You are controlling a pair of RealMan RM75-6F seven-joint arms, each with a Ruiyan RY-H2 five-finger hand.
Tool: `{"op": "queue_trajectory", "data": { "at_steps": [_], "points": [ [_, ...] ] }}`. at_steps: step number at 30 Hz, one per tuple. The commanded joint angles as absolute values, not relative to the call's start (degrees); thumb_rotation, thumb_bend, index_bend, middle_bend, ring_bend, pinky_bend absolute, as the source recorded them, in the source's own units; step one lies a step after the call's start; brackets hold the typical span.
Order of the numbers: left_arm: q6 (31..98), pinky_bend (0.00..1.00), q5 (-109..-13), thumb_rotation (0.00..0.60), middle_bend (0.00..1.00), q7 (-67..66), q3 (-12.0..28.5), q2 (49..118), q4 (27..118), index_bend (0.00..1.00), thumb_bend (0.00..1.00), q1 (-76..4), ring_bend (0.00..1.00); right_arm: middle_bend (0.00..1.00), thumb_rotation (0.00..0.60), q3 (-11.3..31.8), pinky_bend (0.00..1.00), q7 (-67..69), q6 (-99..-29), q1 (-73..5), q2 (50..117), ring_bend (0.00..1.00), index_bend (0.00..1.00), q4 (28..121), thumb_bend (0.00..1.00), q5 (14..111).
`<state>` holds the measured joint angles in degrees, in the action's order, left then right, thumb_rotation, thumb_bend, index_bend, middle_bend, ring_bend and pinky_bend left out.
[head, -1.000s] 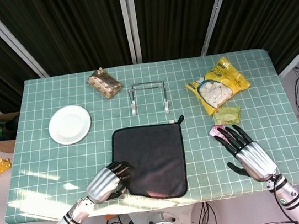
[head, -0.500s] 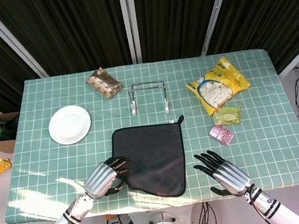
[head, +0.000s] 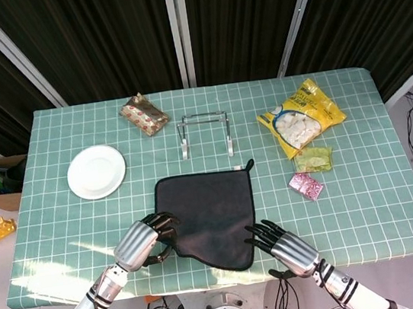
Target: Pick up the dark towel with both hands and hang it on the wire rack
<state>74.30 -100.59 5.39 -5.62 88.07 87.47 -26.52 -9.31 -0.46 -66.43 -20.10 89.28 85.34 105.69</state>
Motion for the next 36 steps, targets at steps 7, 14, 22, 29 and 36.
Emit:
{"op": "queue_trajectory", "data": {
  "at_steps": [7,14,22,29,36],
  "points": [
    [74.1,0.33,-100.2,0.600,0.30,5.4,-5.4,87.8,87.9,0.82,0.52,-26.5,0.23,0.00,0.600,-9.2,0.00,1.6,-67.4,-21.2,93.1,0.00,0.25,81.9,0.18,106.2],
    [74.1,0.33,-100.0,0.600,0.30,5.5,-5.4,87.6,88.0,0.82,0.52,-26.3,0.23,0.00,0.600,-8.6,0.00,1.9,-66.6,-22.4,96.0,0.00,0.30,79.8,0.18,105.6],
    [73.8,0.33,-99.7,0.600,0.30,6.4,-5.5,87.4,87.9,0.82,0.52,-26.3,0.23,0.00,0.600,-7.9,0.00,1.6,-64.7,-24.0,98.2,0.00,0.30,78.4,0.19,104.1],
    [73.9,0.34,-99.7,0.600,0.30,6.9,-5.4,87.1,87.9,0.82,0.52,-26.2,0.23,0.00,0.600,-7.6,0.00,2.3,-64.1,-25.2,99.6,0.00,0.34,77.4,0.24,103.5],
    [74.0,0.33,-99.6,0.600,0.30,7.2,-5.4,87.0,87.8,0.82,0.52,-26.0,0.23,0.00,0.600,-7.7,0.00,1.4,-63.2,-25.8,100.0,0.00,0.36,77.0,0.31,102.5]
  ]
}}
